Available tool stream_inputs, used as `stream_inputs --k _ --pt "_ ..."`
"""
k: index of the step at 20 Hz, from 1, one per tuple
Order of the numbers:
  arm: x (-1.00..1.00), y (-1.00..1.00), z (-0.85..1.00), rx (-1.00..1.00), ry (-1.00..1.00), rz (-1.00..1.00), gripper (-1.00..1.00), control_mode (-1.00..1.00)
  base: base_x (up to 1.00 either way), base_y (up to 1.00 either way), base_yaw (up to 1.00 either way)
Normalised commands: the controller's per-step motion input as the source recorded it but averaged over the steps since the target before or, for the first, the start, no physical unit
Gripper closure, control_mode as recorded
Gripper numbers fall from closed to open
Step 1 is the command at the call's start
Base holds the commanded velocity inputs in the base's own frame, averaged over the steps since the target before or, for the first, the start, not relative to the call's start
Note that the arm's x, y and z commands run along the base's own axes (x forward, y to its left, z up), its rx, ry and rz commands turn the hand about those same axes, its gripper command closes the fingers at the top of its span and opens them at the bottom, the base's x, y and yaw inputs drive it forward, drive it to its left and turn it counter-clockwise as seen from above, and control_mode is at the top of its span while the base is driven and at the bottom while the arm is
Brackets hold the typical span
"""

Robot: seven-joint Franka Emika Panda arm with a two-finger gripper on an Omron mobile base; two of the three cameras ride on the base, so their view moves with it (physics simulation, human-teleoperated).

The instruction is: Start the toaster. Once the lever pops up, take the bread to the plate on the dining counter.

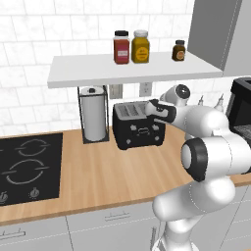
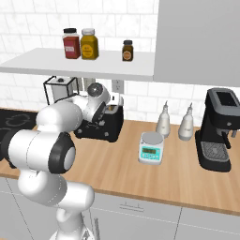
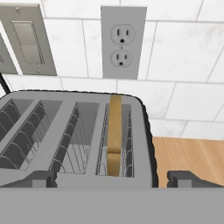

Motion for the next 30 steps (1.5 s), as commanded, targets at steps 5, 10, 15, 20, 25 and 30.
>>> stream_inputs --k 5,10,15,20,25,30 --pt "0.00 0.00 0.00 0.00 0.00 0.00 -1.00 -1.00 0.00 0.00 0.00" --pt "0.00 0.00 0.00 0.00 0.00 0.00 -1.00 -1.00 0.00 0.00 0.00" --pt "0.00 0.00 0.00 0.00 0.00 0.00 -1.00 -1.00 0.00 0.00 0.00" --pt "0.00 0.00 0.00 0.00 0.00 0.00 -1.00 -1.00 0.00 0.00 0.00" --pt "0.00 0.00 0.00 0.00 0.00 0.00 -1.00 -1.00 0.00 0.00 0.00" --pt "0.00 0.00 0.00 0.00 0.00 0.00 -1.00 -1.00 0.00 0.00 0.00"
